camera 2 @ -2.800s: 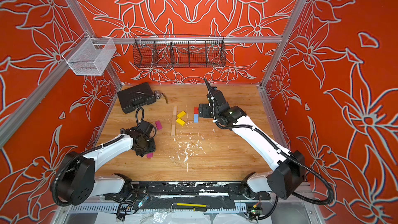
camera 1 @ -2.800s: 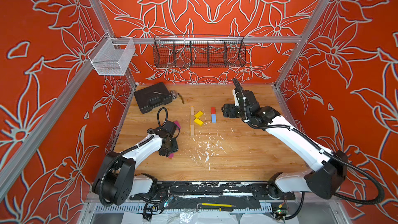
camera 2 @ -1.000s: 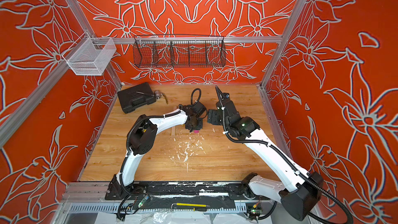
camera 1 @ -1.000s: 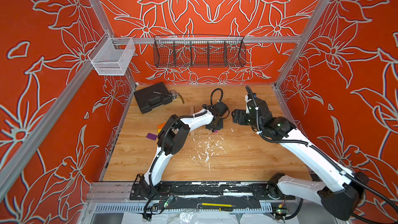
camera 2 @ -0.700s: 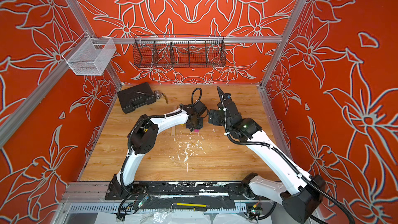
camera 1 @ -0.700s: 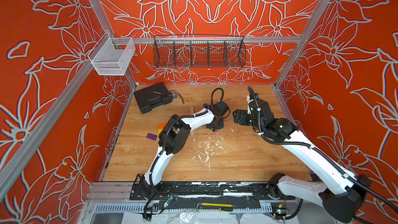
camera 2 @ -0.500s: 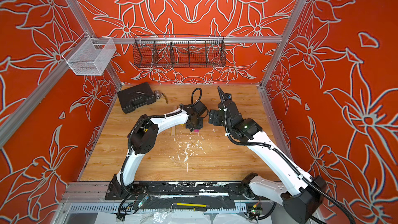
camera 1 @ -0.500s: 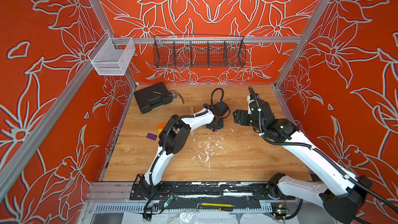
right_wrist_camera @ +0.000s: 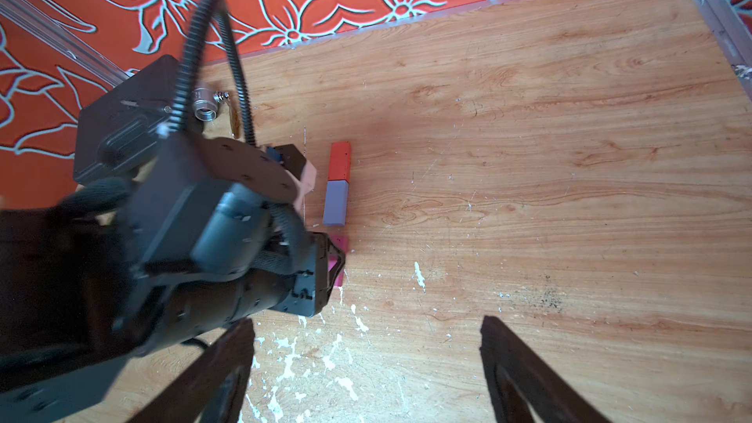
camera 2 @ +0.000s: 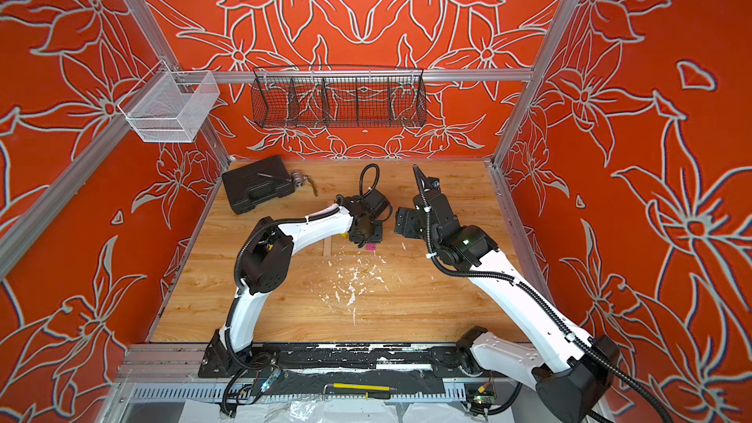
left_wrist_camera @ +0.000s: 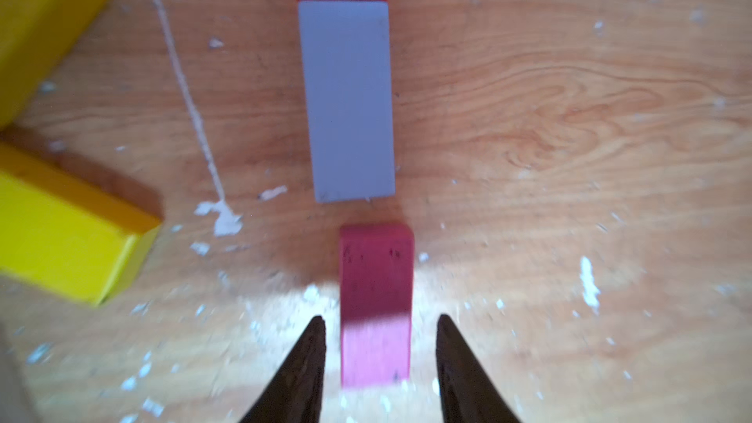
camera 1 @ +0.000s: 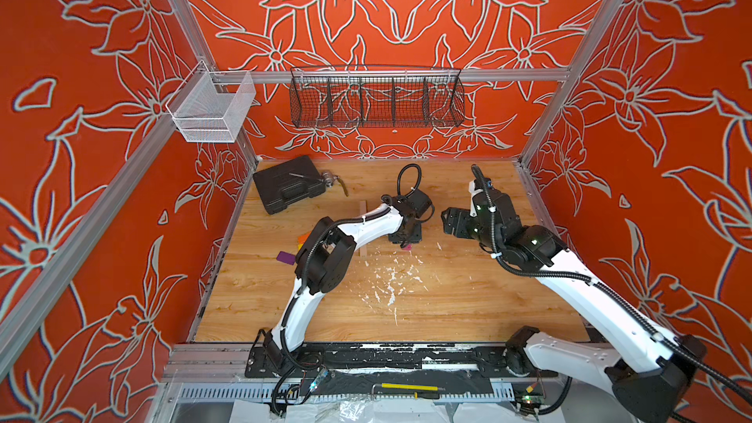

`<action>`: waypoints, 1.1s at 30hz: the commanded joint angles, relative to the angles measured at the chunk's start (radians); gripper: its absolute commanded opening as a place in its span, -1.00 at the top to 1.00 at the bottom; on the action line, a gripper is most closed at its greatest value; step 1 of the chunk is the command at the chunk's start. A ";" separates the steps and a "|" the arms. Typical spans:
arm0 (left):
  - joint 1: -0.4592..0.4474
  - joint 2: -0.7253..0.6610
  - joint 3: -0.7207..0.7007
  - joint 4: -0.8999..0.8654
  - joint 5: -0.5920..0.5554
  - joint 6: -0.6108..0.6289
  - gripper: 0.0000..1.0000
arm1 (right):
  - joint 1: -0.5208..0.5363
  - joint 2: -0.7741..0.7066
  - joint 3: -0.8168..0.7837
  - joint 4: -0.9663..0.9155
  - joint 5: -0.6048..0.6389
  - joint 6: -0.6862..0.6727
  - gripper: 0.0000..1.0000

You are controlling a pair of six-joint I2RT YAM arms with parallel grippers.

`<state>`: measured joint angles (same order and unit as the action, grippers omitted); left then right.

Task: Assemble the letter k with building blocks
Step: Assemble the building block at the center of the board.

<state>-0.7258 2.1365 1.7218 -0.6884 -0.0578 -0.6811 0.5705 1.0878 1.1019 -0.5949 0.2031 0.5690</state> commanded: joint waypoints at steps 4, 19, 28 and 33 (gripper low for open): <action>-0.004 -0.327 -0.164 0.078 -0.071 0.022 0.14 | -0.003 -0.019 -0.010 -0.008 0.017 0.047 -0.76; 0.100 -1.108 -0.775 0.259 0.123 0.542 0.04 | 0.018 0.142 -0.030 0.050 -0.263 0.040 -0.58; 0.206 -1.262 -0.874 0.178 0.351 0.912 -0.57 | 0.060 0.327 0.018 -0.002 -0.190 0.049 -0.56; 0.209 -1.251 -0.889 0.166 0.379 1.024 -0.85 | 0.081 0.468 0.104 -0.090 -0.088 0.091 -0.44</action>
<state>-0.5232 0.8829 0.8402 -0.4995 0.2531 0.1997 0.6392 1.5036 1.1473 -0.6189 0.0307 0.6189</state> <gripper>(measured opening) 0.908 0.729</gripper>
